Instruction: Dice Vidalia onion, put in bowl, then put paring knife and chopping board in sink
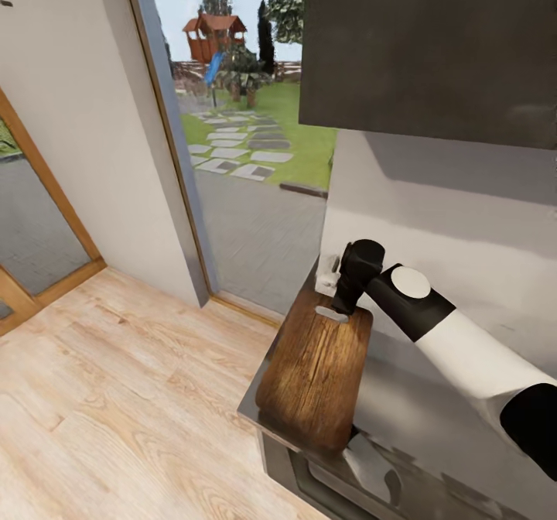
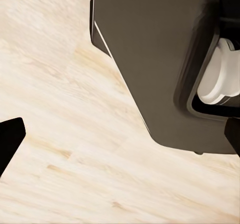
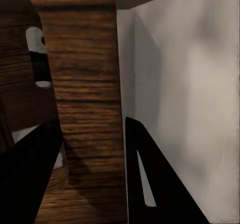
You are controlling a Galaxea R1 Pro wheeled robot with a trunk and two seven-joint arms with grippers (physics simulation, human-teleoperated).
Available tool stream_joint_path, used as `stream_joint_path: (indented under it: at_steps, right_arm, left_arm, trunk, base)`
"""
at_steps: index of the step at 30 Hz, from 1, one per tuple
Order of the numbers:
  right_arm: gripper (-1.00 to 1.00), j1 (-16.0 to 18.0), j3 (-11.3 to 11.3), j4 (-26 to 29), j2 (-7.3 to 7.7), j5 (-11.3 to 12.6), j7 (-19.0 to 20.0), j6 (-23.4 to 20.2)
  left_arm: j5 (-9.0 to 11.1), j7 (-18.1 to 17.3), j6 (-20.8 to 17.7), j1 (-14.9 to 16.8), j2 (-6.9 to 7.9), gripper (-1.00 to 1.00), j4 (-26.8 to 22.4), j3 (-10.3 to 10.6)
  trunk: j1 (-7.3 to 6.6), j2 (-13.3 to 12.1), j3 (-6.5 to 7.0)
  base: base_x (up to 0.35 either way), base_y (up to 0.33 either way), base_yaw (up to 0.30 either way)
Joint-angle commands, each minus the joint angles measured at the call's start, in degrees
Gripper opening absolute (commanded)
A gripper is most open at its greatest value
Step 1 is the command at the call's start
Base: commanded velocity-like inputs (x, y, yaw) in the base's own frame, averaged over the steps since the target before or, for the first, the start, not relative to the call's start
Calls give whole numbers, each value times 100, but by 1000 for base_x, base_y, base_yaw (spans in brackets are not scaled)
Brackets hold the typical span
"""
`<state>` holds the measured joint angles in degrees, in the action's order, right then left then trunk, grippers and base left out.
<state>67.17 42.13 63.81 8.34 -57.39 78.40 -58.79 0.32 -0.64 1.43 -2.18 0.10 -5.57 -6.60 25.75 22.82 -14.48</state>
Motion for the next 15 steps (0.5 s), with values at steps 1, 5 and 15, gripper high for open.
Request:
stream_joint_path:
  at_steps: [1,5,15]
  right_arm:
    - [-100,7,15,8,28,-52,59,-44]
    - [-100,7,14,8,82,-53,61,-44]
    - [-100,7,9,8,397,-53,61,-36]
  left_arm:
    - [3,-7,7,-2,-1,100,-7,-33]
    - [1,-7,7,-2,-1,100,-8,-34]
    - [3,-7,7,-2,-26,100,-8,-34]
  trunk:
    - [3,10,-3]
    - [3,10,24]
    - [3,10,99]
  base:
    - [0,0,0]
    - [0,0,0]
    - [0,0,0]
